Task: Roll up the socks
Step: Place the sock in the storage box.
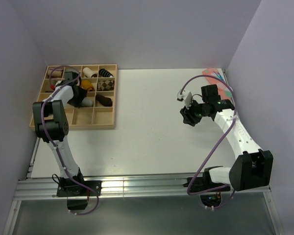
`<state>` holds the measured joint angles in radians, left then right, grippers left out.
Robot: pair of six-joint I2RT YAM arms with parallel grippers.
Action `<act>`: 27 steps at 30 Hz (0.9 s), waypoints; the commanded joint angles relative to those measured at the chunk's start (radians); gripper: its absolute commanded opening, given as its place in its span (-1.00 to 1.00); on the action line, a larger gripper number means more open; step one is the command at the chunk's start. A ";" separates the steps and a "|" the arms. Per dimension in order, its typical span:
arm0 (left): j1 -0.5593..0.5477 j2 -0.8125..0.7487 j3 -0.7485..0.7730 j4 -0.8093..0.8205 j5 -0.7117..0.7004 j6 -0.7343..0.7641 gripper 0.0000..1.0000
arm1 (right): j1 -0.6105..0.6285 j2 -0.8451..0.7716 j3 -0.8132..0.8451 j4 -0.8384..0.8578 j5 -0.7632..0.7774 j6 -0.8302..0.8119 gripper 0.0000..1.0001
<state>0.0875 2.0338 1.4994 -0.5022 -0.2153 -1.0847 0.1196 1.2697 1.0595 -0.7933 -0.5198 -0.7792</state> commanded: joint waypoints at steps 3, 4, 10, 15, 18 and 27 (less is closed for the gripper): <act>-0.005 -0.035 0.056 -0.094 -0.050 0.035 0.30 | -0.006 -0.024 0.011 -0.006 0.000 -0.008 0.05; -0.006 -0.038 0.061 -0.095 -0.050 0.039 0.31 | -0.006 -0.021 0.013 -0.007 0.000 -0.009 0.05; -0.019 -0.055 0.099 -0.107 -0.053 0.048 0.34 | -0.006 -0.021 0.020 -0.007 0.000 -0.009 0.05; -0.025 -0.064 0.131 -0.130 -0.056 0.062 0.42 | -0.005 -0.020 0.030 -0.017 -0.005 -0.009 0.05; -0.026 -0.076 0.133 -0.137 -0.061 0.066 0.42 | -0.006 -0.021 0.033 -0.020 -0.003 -0.011 0.05; -0.028 -0.158 0.117 -0.176 -0.098 0.071 0.41 | -0.006 -0.024 0.048 -0.026 -0.014 0.000 0.07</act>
<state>0.0639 1.9747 1.5936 -0.6556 -0.2691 -1.0336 0.1196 1.2697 1.0603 -0.8078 -0.5201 -0.7792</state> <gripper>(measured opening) 0.707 0.529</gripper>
